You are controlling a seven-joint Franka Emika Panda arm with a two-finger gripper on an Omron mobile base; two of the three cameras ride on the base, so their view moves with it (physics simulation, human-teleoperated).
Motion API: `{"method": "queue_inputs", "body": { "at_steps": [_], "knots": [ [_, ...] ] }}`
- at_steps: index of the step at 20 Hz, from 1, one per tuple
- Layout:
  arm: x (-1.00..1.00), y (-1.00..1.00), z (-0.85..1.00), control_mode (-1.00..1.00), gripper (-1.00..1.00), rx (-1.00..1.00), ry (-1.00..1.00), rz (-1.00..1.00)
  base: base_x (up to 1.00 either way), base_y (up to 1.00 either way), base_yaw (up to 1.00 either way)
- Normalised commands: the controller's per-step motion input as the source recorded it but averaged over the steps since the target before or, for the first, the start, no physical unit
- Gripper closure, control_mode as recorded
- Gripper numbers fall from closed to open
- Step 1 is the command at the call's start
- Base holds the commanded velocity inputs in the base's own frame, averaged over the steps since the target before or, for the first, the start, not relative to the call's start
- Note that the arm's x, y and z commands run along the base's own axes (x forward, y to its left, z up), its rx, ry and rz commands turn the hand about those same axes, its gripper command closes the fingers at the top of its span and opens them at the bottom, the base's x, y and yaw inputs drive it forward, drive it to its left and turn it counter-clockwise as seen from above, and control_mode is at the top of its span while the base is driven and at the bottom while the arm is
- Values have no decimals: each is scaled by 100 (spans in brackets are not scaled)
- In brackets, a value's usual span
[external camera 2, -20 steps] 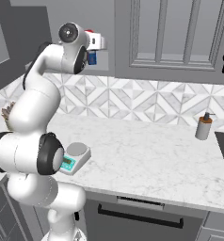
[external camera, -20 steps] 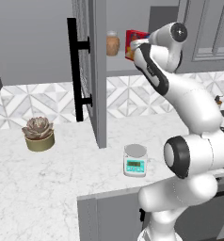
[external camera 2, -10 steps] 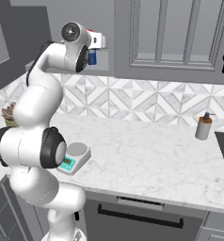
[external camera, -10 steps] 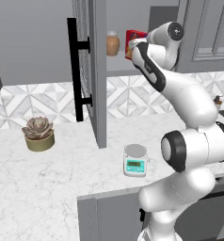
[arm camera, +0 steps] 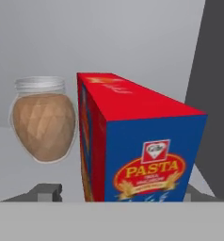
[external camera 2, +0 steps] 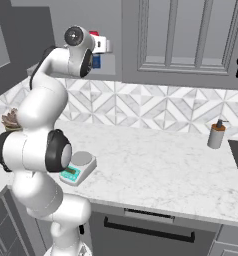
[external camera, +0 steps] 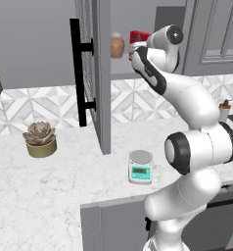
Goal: Pick the boxed food and place it on the digital scale for weighing, and close the cabinet.
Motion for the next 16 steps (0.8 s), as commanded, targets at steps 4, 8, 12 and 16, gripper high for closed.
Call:
{"method": "queue_inputs", "body": {
  "at_steps": [4, 8, 12, 16],
  "knots": [
    [4, 0, 0, -100, 100, 0, 0, 0, 0, 0, 0],
    [-10, 0, 0, -100, 100, 0, -6, 0, 0, 0, 0],
    [-68, 4, 0, -100, 100, 0, -39, 0, 0, 0, 0],
    [-100, -8, 2, -100, 100, 0, -41, -4, 0, 0, 0]
  ]
}}
